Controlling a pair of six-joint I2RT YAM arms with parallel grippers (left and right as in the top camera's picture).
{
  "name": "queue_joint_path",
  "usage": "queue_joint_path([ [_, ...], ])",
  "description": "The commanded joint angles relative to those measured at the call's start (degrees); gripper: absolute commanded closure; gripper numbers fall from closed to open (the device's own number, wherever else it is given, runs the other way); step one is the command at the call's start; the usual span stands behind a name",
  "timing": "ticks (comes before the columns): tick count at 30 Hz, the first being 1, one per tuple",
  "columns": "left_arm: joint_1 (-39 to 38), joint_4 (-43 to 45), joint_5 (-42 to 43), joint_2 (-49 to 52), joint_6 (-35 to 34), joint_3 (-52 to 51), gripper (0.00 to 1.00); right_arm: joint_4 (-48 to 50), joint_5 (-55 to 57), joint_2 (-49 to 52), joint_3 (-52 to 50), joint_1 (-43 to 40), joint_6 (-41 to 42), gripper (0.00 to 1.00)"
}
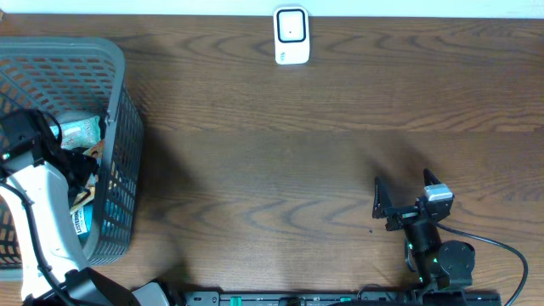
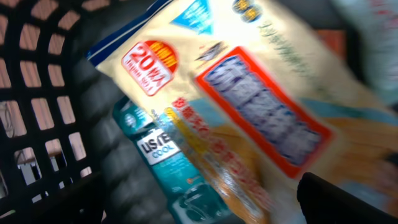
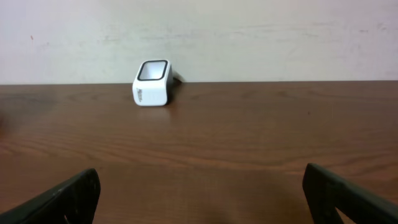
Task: Scan the item barcode
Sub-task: 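Reach down with the left gripper and grasp the Listerine bottle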
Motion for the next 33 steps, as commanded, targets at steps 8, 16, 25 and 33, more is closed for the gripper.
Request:
queue_joint_path([
  [8, 2.36, 4.04, -0.07, 0.37, -0.81, -7.28, 0.02, -0.24, 0.48, -0.31, -0.07, 0.48, -0.52, 0.01],
  [16, 2.36, 8.07, -0.04, 0.39, -0.81, -11.50, 0.02, -0.24, 0.48, -0.31, -0.07, 0.48, -0.52, 0.01],
  [25, 2.36, 10.16, -0.07, 1.36, -0.81, -13.53, 0.02, -0.24, 0.48, -0.31, -0.07, 0.48, -0.52, 0.01],
  [33, 2.36, 11.76, -0.07, 6.01, -0.81, -14.40, 0.02, -0.24, 0.48, -0.31, -0.07, 0.48, -0.52, 0.01],
])
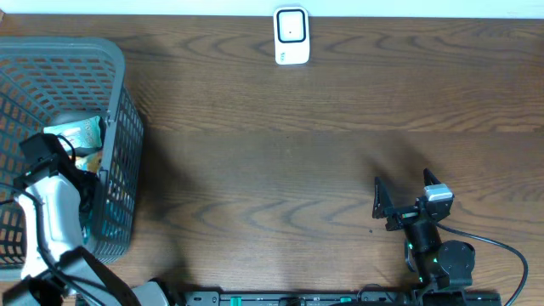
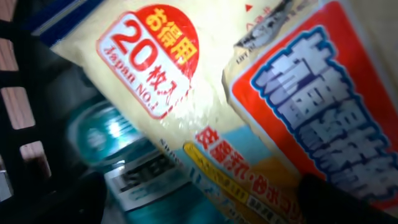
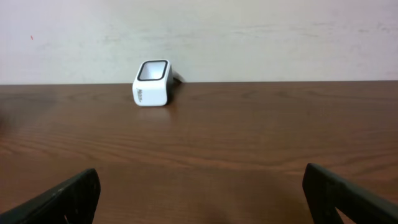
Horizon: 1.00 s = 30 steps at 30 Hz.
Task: Scan the item barcode
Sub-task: 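Reach down with the left gripper and grasp the Listerine bottle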
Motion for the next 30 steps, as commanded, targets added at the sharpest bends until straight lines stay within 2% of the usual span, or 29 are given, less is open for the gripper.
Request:
queue_joint_path([
  [1, 0.24, -0.24, -0.07, 3.93, -0.50, -1.73, 0.02, -0.22, 0.50, -0.31, -0.07, 0.48, -0.52, 0.01],
  [10, 0.24, 0.81, -0.07, 8.72, -0.50, -1.73, 0.03, -0.22, 0.50, -0.31, -0.07, 0.48, -0.52, 0.01],
  [30, 0.24, 1.27, -0.07, 8.79, -0.50, -1.73, 0.02, -0.22, 0.50, -0.31, -0.07, 0.48, -0.52, 0.01],
])
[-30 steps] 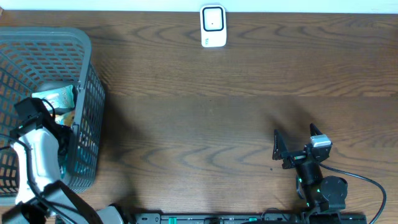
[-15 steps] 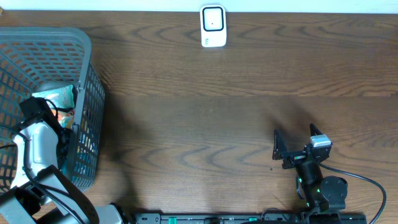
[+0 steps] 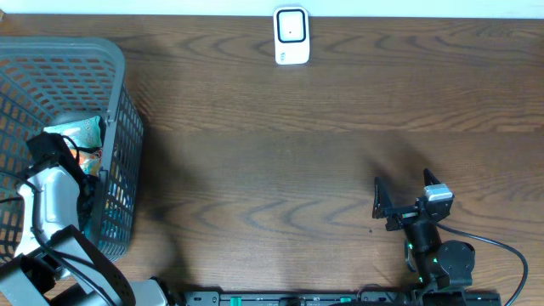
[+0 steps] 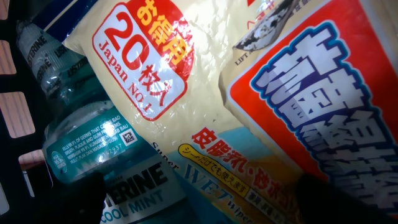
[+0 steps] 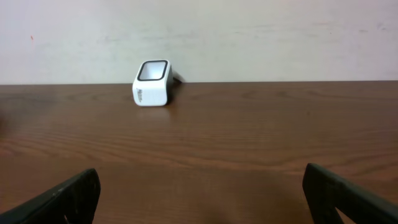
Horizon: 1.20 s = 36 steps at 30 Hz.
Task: Scan the item barcode
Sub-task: 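Reach down with the left gripper and grasp the Listerine bottle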
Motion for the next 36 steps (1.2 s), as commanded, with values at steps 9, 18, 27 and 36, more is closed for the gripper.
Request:
queue_joint_path([
  [9, 0.42, 1.07, 2.38, 3.80, -0.55, -2.47, 0.02, -0.22, 0.50, -0.31, -0.07, 0.50, -0.52, 0.01],
  [18, 0.42, 1.31, 2.38, 3.82, -0.55, -2.64, 0.02, -0.24, 0.48, -0.31, -0.07, 0.50, -0.52, 0.01],
  [27, 0.42, 6.93, 2.38, 3.82, -0.52, -9.14, 0.02, -0.24, 0.50, -0.31, -0.07, 0.50, -0.52, 0.01],
  [36, 0.42, 8.37, 2.36, 3.82, -0.52, -11.02, 0.02, -0.24, 0.50, -0.31, -0.07, 0.50, -0.52, 0.01],
])
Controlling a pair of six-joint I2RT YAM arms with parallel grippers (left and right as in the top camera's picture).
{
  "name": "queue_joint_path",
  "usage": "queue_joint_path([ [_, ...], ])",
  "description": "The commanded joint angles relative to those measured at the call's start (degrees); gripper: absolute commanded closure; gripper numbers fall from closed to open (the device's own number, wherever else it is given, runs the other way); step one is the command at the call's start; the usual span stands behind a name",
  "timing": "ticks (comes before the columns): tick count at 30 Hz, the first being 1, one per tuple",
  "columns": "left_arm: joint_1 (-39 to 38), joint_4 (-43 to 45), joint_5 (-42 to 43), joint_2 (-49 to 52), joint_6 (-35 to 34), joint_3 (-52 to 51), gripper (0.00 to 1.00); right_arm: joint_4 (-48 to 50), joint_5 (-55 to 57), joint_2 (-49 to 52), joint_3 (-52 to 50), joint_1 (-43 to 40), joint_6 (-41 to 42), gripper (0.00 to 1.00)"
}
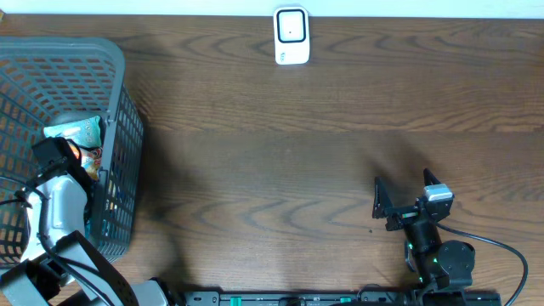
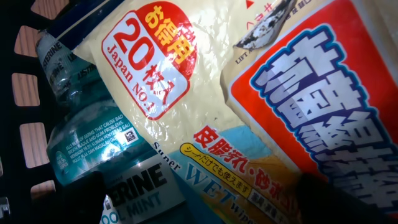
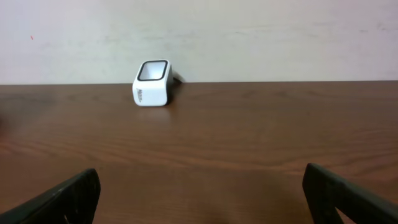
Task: Scan the item barcode
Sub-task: 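Reach down with the left gripper and grasp the Listerine bottle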
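Note:
My left gripper (image 2: 208, 202) is down inside the grey basket (image 1: 119, 102), open, with its dark fingers at the lower corners of the left wrist view. Between and under them lie a yellow wet-wipes pack (image 2: 236, 118) with a red "20" badge and a teal Listerine Cool Mint bottle (image 2: 99, 155) tucked partly beneath it. From overhead, the left gripper (image 1: 85, 170) is seen by the basket's right wall. The white barcode scanner (image 1: 291, 36) stands at the table's far edge, also visible ahead of the right wrist as the scanner (image 3: 151, 83). My right gripper (image 1: 387, 204) rests open and holds nothing.
The basket fills the table's left end, and a greenish packet (image 1: 75, 132) shows in it beside the left arm. Bare brown wood table (image 1: 280, 170) lies between basket, scanner and right arm. A pale wall (image 3: 249, 31) rises behind the scanner.
The left wrist view has shifted a little, so more of the Listerine bottle and basket mesh shows at left. The left gripper stays open over the pack. The right arm has not moved.
The left gripper was in the basket with the wipes pack and bottle seen from some distance. Later the pack filled the view from much closer. Then it sat low over pack and bottle, open, and remains there now. The right gripper stayed open throughout.

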Motion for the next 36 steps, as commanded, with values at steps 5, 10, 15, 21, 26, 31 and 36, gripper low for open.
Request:
queue_joint_path([
  [5, 0.87, 0.50, 8.55, 5.44, -1.14, -5.79, 0.02, -0.22, 0.48, -0.31, -0.07, 0.48, -0.52, 0.01],
  [10, 0.87, 0.59, 8.57, 5.44, -1.11, -5.79, 0.02, -0.24, 0.48, -0.31, -0.07, 0.48, -0.52, 0.01],
  [15, 0.87, 0.57, 8.57, 5.44, -0.90, -5.79, 0.02, -0.22, 0.48, -0.31, -0.07, 0.48, -0.52, 0.01],
  [21, 0.87, 0.61, 8.57, 5.44, -0.92, -5.79, 0.02, -0.22, 0.48, -0.31, -0.07, 0.48, -0.52, 0.01],
  [26, 0.87, 0.63, 8.57, 5.44, -0.92, -5.79, 0.02, -0.22, 0.48, -0.31, -0.07, 0.48, -0.52, 0.01],
  [31, 0.87, 0.63, 8.57, 5.44, -0.90, -5.77, 0.02, -0.22, 0.48, -0.31, -0.07, 0.48, -0.52, 0.01],
  [36, 0.87, 1.09, 8.57, 5.44, -0.90, -5.64, 0.00, -0.22, 0.48, -0.31, -0.07, 0.48, -0.52, 0.01],
])
